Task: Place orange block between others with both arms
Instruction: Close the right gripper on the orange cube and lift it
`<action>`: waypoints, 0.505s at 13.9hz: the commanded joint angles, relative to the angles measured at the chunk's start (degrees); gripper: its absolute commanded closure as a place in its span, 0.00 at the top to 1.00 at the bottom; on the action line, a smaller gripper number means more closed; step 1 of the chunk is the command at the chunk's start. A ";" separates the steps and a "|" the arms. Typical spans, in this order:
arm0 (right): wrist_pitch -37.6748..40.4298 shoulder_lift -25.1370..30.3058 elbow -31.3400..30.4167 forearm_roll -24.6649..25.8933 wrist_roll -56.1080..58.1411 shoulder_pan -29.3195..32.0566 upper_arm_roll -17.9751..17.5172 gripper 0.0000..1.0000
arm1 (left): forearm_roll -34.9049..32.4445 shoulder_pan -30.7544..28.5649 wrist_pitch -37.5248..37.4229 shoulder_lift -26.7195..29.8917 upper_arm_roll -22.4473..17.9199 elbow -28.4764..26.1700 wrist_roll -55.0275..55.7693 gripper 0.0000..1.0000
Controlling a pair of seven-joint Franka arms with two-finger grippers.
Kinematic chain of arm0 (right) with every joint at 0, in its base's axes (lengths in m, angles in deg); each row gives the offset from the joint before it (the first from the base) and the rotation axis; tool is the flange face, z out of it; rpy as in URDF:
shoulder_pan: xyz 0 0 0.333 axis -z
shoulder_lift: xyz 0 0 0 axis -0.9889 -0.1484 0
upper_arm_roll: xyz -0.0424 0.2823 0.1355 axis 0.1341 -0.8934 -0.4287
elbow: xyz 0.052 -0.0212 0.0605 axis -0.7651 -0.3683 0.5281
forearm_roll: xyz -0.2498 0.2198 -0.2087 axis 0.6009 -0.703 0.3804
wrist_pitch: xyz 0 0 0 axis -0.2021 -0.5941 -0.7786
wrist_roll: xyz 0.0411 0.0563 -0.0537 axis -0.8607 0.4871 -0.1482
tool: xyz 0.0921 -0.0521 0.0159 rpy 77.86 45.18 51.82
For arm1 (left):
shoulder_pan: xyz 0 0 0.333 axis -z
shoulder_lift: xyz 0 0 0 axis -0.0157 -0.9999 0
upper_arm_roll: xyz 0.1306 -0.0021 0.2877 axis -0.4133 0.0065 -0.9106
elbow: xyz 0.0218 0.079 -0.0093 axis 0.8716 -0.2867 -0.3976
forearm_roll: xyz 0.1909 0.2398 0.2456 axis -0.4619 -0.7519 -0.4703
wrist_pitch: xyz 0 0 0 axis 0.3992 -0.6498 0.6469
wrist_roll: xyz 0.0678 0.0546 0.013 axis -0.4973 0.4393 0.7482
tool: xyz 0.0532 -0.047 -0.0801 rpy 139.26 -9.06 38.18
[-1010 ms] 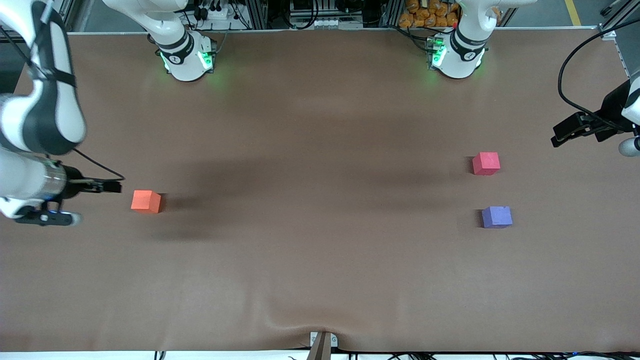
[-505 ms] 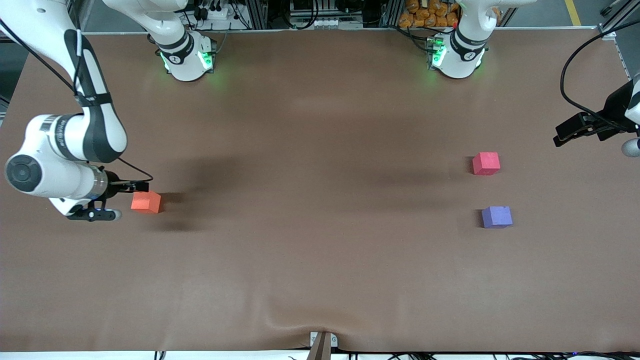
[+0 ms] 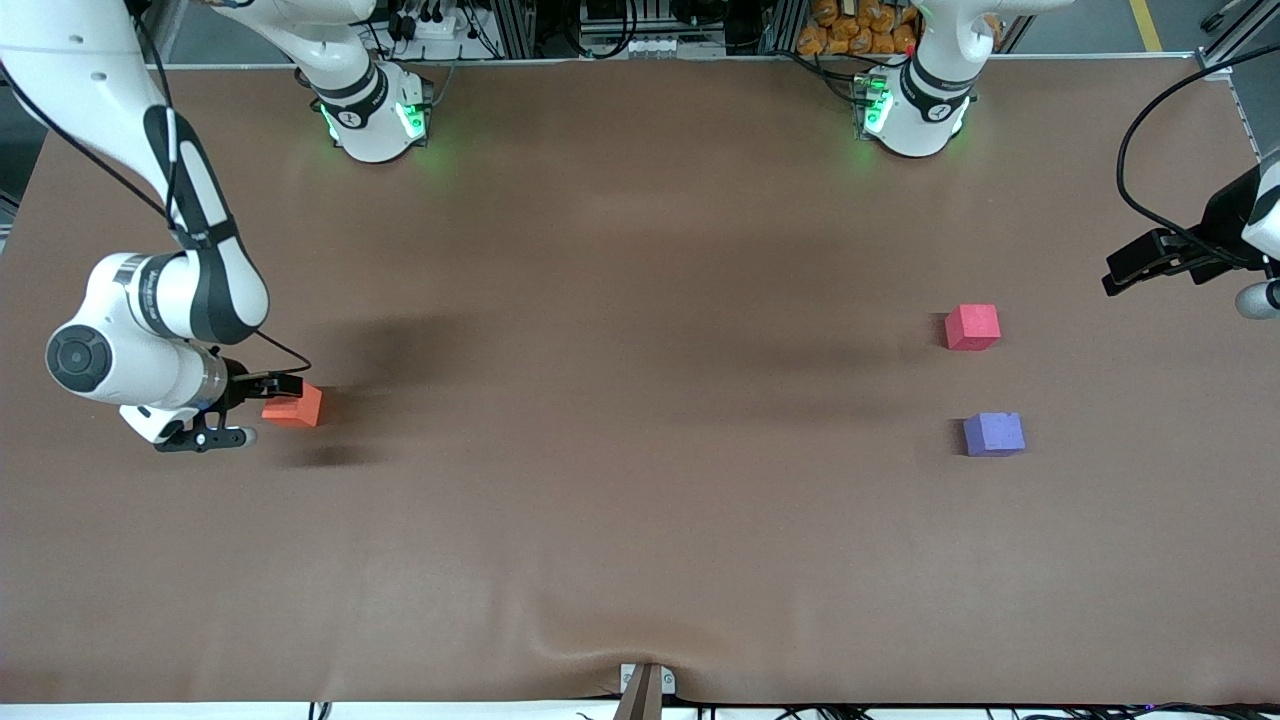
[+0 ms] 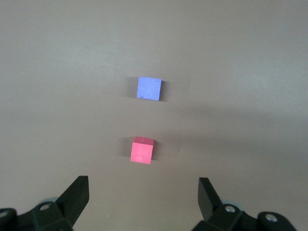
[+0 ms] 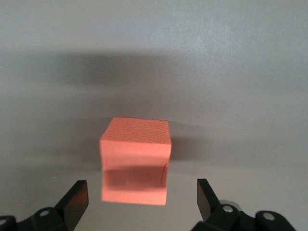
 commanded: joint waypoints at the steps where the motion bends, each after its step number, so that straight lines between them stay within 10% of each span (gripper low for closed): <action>1: -1.23 -0.85 -0.02 -1.92 0.93 0.80 -0.65 1.00 | 1.64 -0.44 -1.00 -0.35 0.08 0.96 -1.29 1.00; 7: -3.96 -3.14 -0.11 -4.13 0.67 0.71 -0.65 1.00 | 1.72 -0.35 -1.09 -0.79 -0.01 1.14 -1.12 1.00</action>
